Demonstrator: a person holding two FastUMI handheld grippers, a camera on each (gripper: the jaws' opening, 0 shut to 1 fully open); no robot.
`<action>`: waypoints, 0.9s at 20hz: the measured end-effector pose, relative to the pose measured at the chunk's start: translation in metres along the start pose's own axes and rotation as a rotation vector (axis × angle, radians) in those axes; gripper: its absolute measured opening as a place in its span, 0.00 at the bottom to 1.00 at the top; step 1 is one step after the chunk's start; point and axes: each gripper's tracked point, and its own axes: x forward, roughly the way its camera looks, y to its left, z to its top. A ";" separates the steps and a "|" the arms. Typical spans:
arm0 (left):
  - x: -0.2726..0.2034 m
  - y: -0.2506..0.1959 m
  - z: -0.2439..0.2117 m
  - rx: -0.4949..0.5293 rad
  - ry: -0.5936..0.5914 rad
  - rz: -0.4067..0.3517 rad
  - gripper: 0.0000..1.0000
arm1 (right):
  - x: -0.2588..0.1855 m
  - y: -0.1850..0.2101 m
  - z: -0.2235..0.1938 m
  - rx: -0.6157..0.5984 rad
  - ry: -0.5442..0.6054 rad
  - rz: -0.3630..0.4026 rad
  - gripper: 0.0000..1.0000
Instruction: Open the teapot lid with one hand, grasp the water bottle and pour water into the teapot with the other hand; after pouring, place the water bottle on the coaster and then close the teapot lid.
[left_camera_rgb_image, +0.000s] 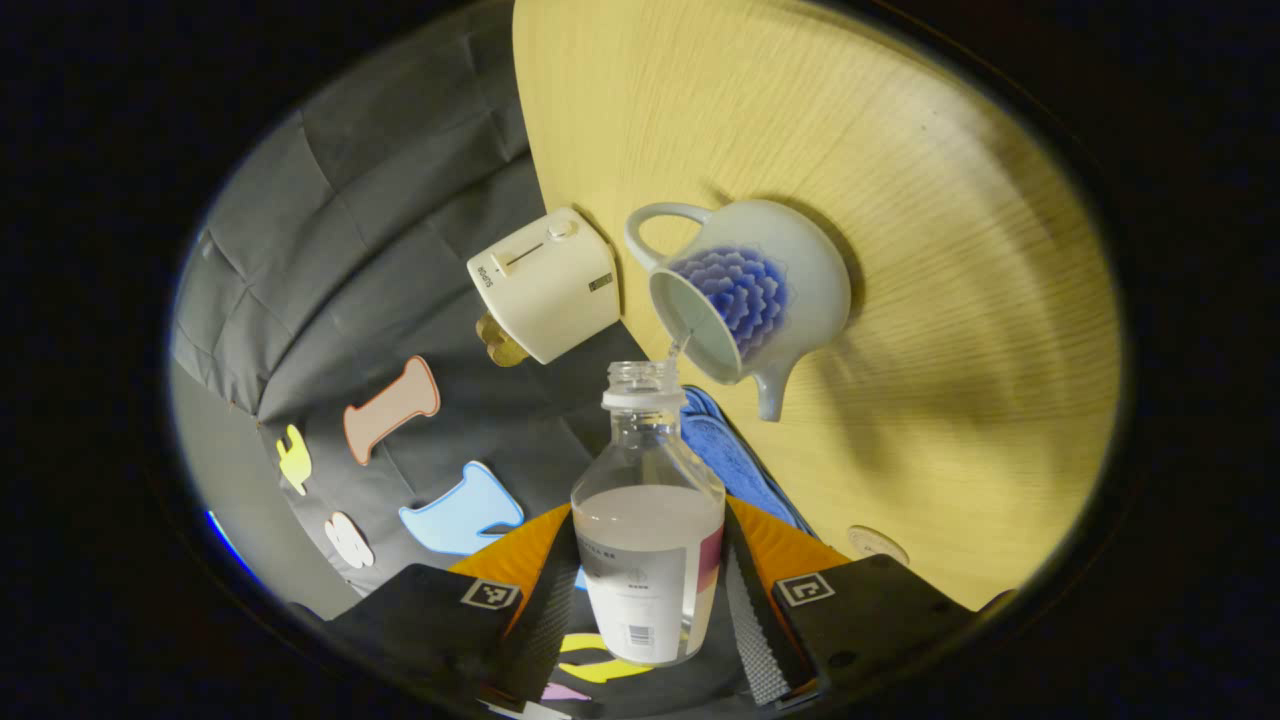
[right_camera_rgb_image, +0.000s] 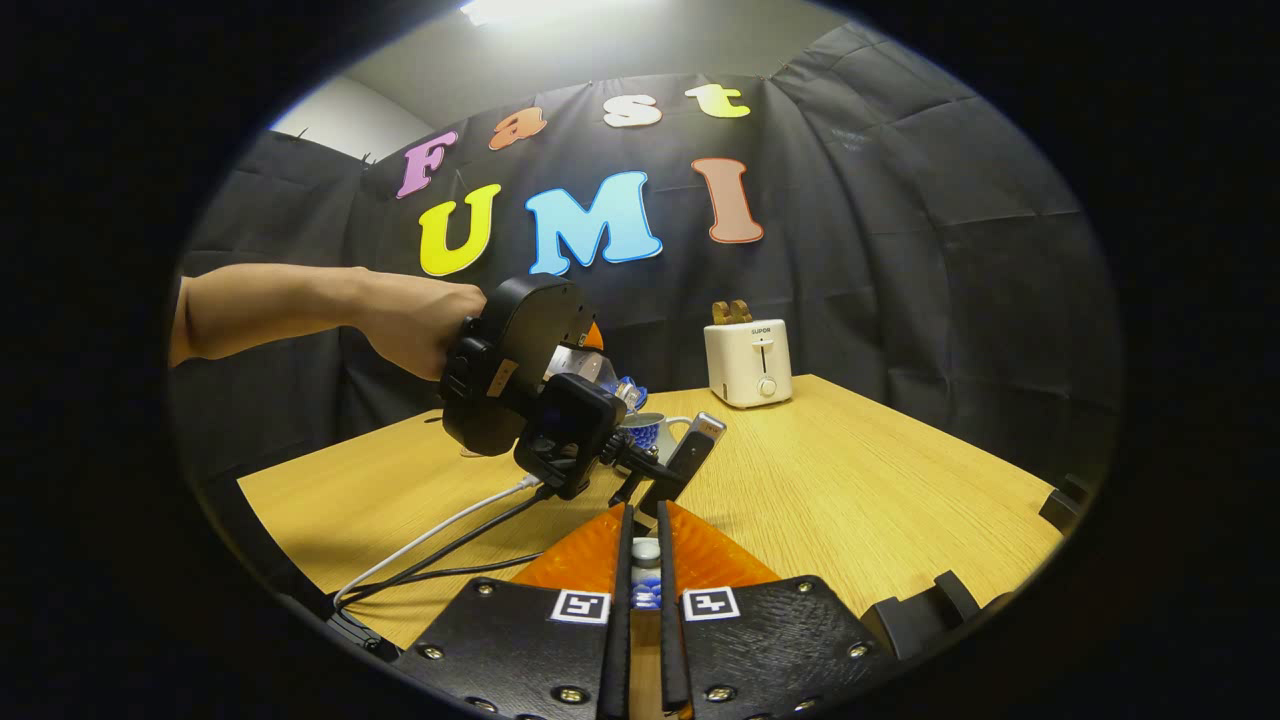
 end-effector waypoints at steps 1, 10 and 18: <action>0.001 0.001 -0.002 0.020 0.002 -0.007 0.84 | 0.000 0.000 0.000 0.000 0.000 0.000 0.12; -0.003 0.009 0.002 0.064 -0.001 0.010 0.84 | 0.000 -0.002 0.000 0.000 0.005 -0.004 0.12; -0.004 0.012 0.003 0.070 -0.005 0.029 0.84 | -0.001 -0.003 -0.001 -0.003 0.003 -0.005 0.12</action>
